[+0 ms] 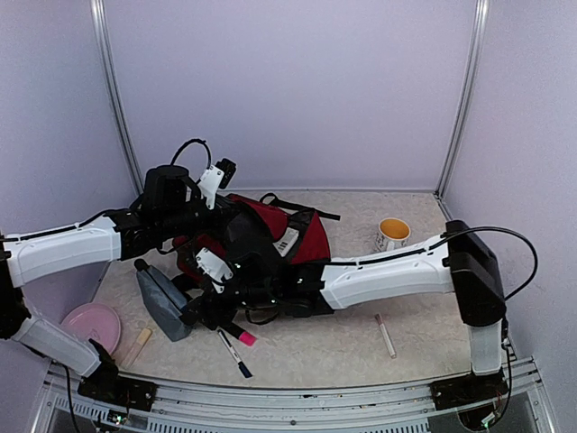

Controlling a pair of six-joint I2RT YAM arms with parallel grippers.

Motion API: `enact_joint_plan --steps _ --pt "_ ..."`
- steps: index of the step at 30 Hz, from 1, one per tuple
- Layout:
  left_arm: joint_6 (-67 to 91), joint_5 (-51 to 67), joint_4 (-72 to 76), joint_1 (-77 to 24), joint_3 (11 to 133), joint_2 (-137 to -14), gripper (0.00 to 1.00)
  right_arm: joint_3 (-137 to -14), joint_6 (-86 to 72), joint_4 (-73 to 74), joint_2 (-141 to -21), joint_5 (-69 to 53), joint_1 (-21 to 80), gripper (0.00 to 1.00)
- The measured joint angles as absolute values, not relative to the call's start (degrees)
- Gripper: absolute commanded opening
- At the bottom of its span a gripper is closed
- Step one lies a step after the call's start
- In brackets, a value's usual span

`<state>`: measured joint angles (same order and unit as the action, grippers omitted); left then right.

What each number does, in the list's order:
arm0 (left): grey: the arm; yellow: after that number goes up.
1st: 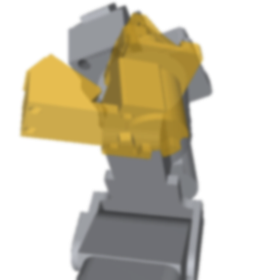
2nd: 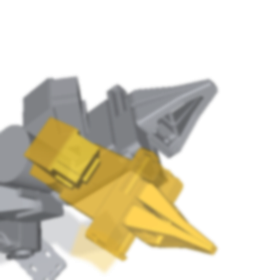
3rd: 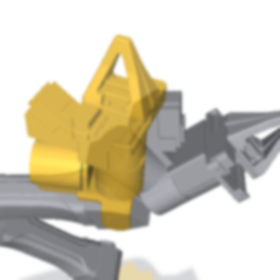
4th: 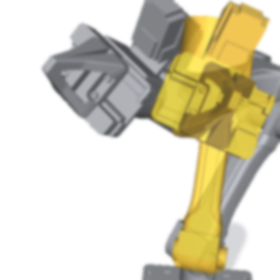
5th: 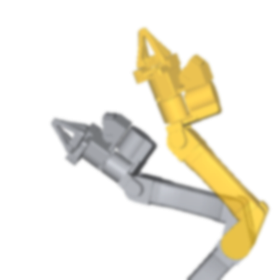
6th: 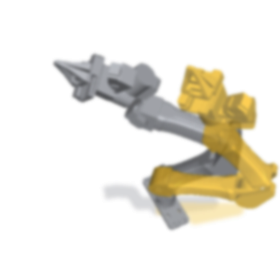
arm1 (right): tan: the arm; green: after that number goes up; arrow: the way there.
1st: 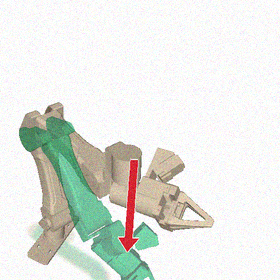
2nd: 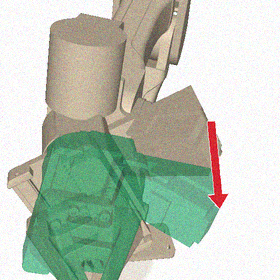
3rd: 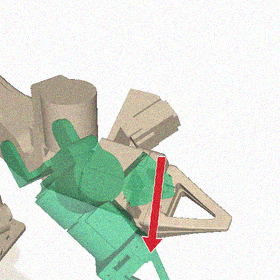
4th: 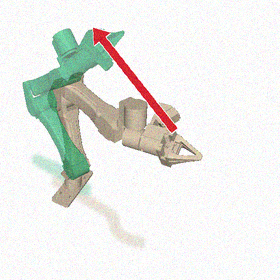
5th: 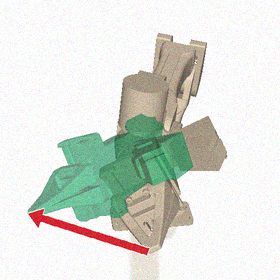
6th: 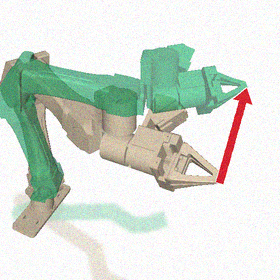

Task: Pack the student bag
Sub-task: Pick up the pencil case from the center of the board.

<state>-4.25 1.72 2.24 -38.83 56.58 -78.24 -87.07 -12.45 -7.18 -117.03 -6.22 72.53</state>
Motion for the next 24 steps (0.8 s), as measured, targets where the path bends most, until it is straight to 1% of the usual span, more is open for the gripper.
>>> enact_joint_plan --steps 2,5,9,12,17,19,22,23,24 --pt "-3.9 1.8 2.3 -38.3 55.8 -78.0 0.0 -92.9 -12.1 -6.8 -122.3 -5.1 72.9 0.89" --pt "-3.4 2.0 2.3 -37.9 55.2 -77.6 0.0 -102.2 -11.9 -4.6 -129.8 -2.6 73.6 0.95" --pt "-3.3 2.5 2.4 -37.7 55.2 -77.2 0.0 -114.4 -12.8 1.7 -137.9 1.7 73.9 0.95" --pt "-3.2 3.1 2.6 -37.6 55.2 -77.2 0.0 -119.8 -13.4 5.8 -141.2 3.2 74.1 0.93" --pt "-3.2 4.1 3.0 -37.6 54.9 -77.2 0.0 -122.3 -13.9 9.9 -143.5 3.7 74.4 0.92" --pt "-3.3 4.3 3.0 -37.6 54.8 -77.2 0.0 -123.5 -13.9 11.1 -144.8 3.9 74.5 0.85" --pt "-3.3 4.6 3.1 -37.6 54.7 -77.2 0.0 -124.9 -13.7 12.6 -146.5 3.9 74.5 0.73" --pt "-3.3 4.6 3.1 -37.6 54.7 -77.2 0.0 -124.9 -13.7 13.0 -146.8 3.9 74.6 0.65" --pt "-3.3 4.6 3.1 -37.6 54.7 -77.2 0.0 -124.9 -13.5 13.4 -146.9 3.9 74.6 0.51"
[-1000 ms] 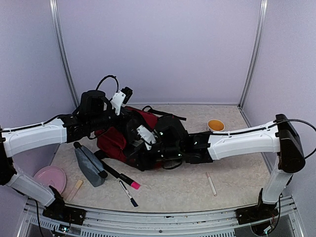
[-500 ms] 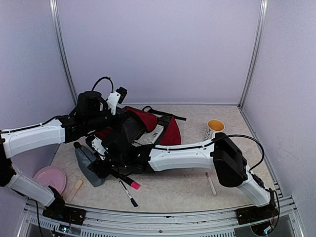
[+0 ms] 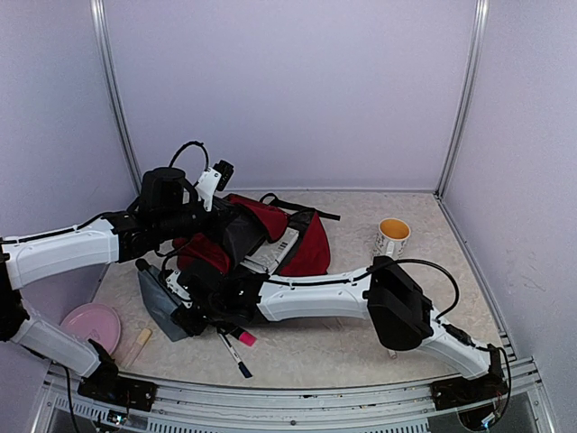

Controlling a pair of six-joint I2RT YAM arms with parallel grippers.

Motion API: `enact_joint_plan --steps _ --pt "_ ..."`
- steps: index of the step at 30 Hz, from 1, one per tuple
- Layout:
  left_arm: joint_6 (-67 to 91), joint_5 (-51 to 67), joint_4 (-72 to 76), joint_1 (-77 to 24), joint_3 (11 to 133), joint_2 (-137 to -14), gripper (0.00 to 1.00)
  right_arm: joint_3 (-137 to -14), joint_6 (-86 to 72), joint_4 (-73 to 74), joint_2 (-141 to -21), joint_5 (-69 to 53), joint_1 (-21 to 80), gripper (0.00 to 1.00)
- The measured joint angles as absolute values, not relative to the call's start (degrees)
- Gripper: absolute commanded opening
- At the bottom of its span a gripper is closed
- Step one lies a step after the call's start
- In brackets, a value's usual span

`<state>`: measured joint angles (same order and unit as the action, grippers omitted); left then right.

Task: Pack the student bag
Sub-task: Pick up the pencil case from the center of the board, then place the pencil case in the largest pocket of the bag.

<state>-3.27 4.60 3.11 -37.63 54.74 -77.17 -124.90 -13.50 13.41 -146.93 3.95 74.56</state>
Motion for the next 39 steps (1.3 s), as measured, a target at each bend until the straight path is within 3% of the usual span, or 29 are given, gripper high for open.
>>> enact_joint_plan --steps 2,5,13,19,30,34,39 --pt "-3.3 4.6 3.1 -37.6 54.7 -77.2 0.0 -124.8 -13.3 13.6 -147.0 4.0 74.6 0.21" --pt "-3.3 4.6 3.1 -37.6 54.7 -77.2 0.0 -123.2 -13.2 12.0 -146.3 3.9 74.5 0.0" --pt "-3.7 4.5 3.1 -37.4 54.7 -76.6 0.0 -107.3 -8.4 8.7 -134.9 -3.9 74.5 0.0" --pt "-3.9 4.5 3.1 -36.8 54.7 -76.4 0.0 -89.8 -6.8 7.3 -115.4 -19.8 72.1 0.0" --pt "-3.9 4.3 3.2 -36.7 54.7 -76.3 0.0 -56.4 -14.9 7.4 -76.4 -30.2 51.6 0.0" --pt "-3.9 4.4 3.2 -36.7 54.7 -76.3 0.0 -53.5 -20.1 11.6 -72.2 -28.4 43.7 0.0" --pt "-4.8 4.7 3.5 -37.6 54.2 -75.5 0.0 -55.3 -27.5 13.0 -76.5 -28.8 38.6 0.0"
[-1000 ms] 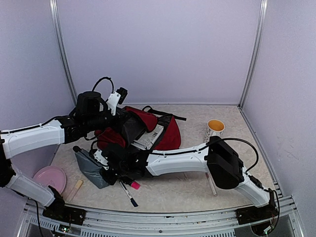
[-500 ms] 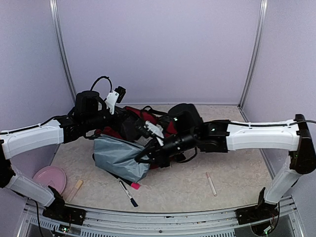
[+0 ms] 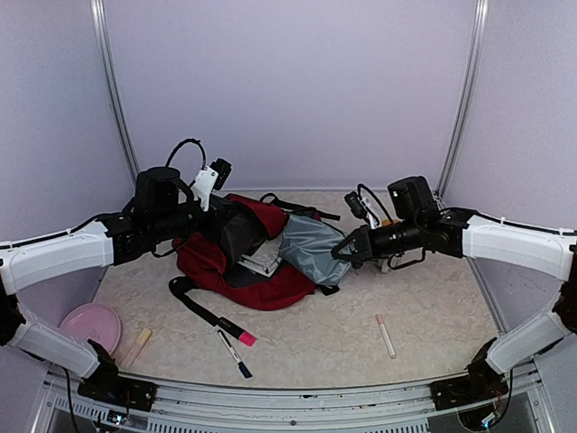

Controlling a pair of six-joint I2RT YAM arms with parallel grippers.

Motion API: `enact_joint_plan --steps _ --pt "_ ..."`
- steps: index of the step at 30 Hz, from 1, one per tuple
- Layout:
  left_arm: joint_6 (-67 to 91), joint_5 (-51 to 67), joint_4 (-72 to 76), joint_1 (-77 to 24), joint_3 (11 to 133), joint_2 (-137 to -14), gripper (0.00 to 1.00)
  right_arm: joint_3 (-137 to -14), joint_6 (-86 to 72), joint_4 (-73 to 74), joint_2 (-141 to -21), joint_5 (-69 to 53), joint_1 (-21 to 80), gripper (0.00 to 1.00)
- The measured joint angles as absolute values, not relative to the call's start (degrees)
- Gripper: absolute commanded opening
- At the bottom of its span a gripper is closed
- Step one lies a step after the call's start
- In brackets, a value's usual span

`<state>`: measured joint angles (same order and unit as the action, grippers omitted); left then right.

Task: Pack the student bag
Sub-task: Place the pencil case in the largest pocket of the bag.

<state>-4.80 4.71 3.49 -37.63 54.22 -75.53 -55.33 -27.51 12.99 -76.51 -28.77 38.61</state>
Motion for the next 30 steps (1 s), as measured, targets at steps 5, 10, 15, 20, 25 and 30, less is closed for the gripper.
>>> enact_joint_plan --steps 5,10,15,20,25,30 --pt "-6.7 4.1 4.3 -41.2 53.8 -73.2 0.0 -62.8 -33.9 13.1 -88.8 -33.5 38.4 0.0" --pt "-8.2 2.6 4.7 -44.0 53.9 -73.2 0.0 -68.8 -38.9 10.0 -98.6 -39.0 38.9 0.0" --pt "-10.0 2.3 4.8 -45.3 54.5 -73.6 0.0 -74.0 -44.8 2.7 -105.0 -43.4 40.0 0.0" --pt "-11.4 2.3 5.1 -46.3 54.7 -73.6 0.0 -82.5 -51.5 -6.0 -114.1 -46.0 41.1 0.0" --pt "-12.9 2.5 5.1 -46.3 55.0 -73.6 0.0 -88.4 -56.8 -11.9 -119.8 -46.2 42.7 0.0" --pt "-13.1 4.3 5.4 -46.3 55.0 -73.6 0.0 -93.7 -58.2 -12.8 -124.2 -41.2 43.4 0.0"
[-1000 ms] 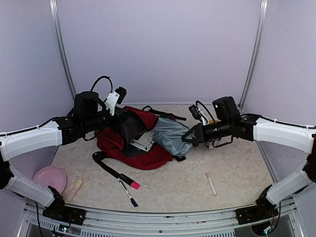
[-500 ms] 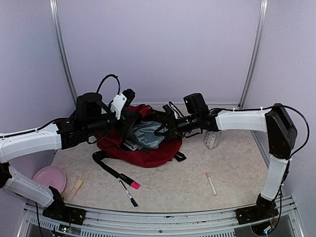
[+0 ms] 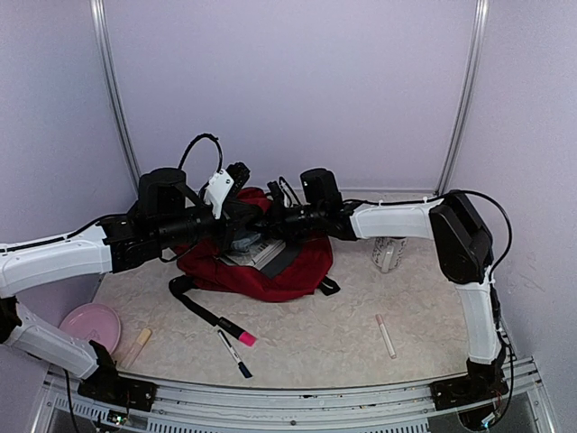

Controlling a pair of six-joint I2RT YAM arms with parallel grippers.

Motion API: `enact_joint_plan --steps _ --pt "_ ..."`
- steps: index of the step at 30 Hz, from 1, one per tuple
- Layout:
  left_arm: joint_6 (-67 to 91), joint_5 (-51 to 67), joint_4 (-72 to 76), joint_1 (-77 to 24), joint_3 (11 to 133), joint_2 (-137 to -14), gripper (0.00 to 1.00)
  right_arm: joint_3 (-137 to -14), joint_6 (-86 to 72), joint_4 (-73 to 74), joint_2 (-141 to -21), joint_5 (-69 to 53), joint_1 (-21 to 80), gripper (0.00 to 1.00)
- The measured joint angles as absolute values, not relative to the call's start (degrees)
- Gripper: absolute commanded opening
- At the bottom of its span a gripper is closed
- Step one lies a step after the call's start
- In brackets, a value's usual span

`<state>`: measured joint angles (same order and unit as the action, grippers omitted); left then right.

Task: Pack the student bag
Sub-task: Place the pencil case in the largest pocket of the bag.

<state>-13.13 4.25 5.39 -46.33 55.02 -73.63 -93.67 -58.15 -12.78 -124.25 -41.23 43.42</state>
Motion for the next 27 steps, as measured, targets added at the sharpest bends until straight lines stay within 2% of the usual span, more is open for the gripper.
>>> enact_joint_plan --steps 2,3,9,16,20,27 --pt "-13.1 4.8 5.4 -46.3 55.0 -73.6 0.0 -96.0 -58.2 -12.7 -127.1 -38.1 43.7 0.0" --pt "-13.1 5.0 5.4 -46.3 55.0 -73.6 0.0 -96.9 -58.3 -12.8 -128.4 -36.5 43.7 0.04" --pt "-12.2 6.3 5.4 -45.5 55.0 -73.0 0.0 -104.7 -56.7 -10.6 -136.1 -30.8 43.8 0.39" --pt "-9.3 6.4 6.2 -41.8 53.3 -71.3 0.0 -103.4 -48.5 -3.3 -132.4 -25.5 43.8 0.76" --pt "-7.9 5.9 6.4 -40.7 52.4 -71.3 0.0 -98.8 -41.6 3.4 -124.4 -21.5 43.8 0.81" --pt "-7.7 4.7 6.3 -40.5 52.2 -71.3 0.0 -89.8 -32.1 12.3 -104.8 -10.9 43.4 0.82"
